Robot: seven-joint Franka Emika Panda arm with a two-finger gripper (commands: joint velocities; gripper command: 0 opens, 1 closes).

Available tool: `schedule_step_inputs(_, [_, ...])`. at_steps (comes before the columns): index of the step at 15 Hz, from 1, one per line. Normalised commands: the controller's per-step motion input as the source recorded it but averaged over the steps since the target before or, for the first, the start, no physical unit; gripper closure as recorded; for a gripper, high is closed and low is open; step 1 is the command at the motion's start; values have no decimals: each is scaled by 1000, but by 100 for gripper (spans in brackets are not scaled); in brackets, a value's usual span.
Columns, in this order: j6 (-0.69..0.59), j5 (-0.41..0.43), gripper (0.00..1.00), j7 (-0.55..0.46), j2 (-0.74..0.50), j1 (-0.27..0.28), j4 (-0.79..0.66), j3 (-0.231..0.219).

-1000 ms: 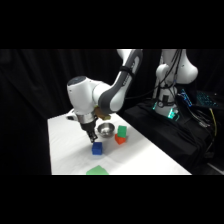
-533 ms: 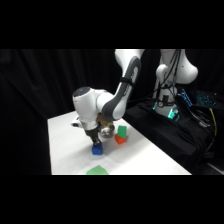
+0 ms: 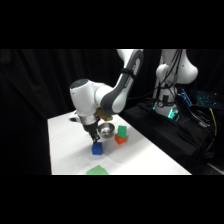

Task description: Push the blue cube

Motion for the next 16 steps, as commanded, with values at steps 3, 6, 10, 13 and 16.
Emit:
schedule_step_inputs(3, [-414, -10, 55, -36, -309, 14, 1, 9])
schedule_step_inputs(6, [-325, -35, 31, -36, -295, 30, 5, 18])
schedule_step_inputs(10, [-299, -16, 1, -35, -315, 24, 16, 30])
schedule_step_inputs(13, [-294, -39, 0, 32, -235, 27, 75, 10])
schedule_step_inputs(16, [-252, -117, 0, 163, -126, 54, 116, -17])
